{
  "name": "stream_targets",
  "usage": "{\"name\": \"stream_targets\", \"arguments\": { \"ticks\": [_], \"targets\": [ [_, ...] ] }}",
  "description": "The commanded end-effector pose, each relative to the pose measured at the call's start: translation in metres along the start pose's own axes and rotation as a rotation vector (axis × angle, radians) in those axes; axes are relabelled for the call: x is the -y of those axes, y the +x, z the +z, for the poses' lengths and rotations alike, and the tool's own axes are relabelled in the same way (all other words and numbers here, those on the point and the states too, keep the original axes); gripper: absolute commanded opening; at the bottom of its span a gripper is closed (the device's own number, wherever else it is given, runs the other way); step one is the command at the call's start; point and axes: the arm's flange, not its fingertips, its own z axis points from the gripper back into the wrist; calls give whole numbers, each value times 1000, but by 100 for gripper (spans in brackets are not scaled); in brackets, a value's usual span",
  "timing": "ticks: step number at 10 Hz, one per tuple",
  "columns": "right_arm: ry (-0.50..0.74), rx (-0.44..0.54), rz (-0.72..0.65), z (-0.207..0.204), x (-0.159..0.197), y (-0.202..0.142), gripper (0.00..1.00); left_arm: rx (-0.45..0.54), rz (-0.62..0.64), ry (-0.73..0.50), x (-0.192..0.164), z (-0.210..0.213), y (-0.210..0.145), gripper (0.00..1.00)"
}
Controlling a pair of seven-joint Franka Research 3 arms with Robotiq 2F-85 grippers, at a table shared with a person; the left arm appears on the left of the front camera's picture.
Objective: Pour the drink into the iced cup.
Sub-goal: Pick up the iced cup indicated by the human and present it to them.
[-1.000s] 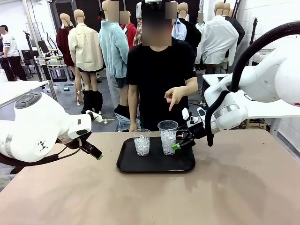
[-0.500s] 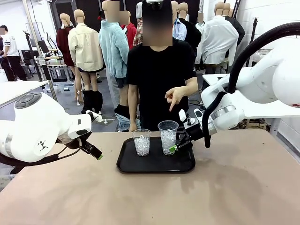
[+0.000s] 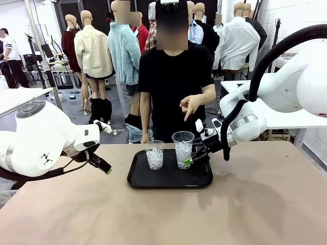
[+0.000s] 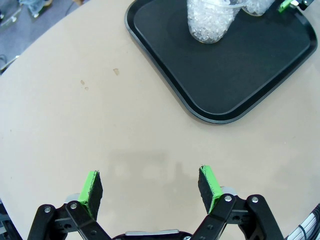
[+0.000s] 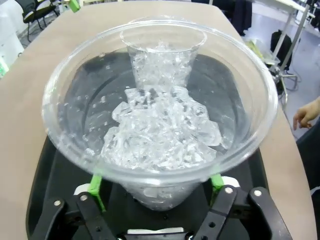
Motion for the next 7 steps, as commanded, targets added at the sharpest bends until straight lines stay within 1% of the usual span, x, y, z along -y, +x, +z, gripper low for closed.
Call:
{"name": "stream_targets", "arguments": {
  "ticks": [1,2,5,6,7],
  "targets": [
    [-20,12,-25,-2,-1,1,57,2,3,0,-1,1,0,100],
    [-36,28,-42,-2,0,0,57,2,3,0,-1,1,0,100],
    [-18,51,-71,2,2,-1,57,2,3,0,-1,1,0,100],
    [-12,13,-21,2,1,0,57,2,3,0,-1,1,0,100],
    [-12,13,-21,2,1,0,57,2,3,0,-1,1,0,100]
  ]
}}
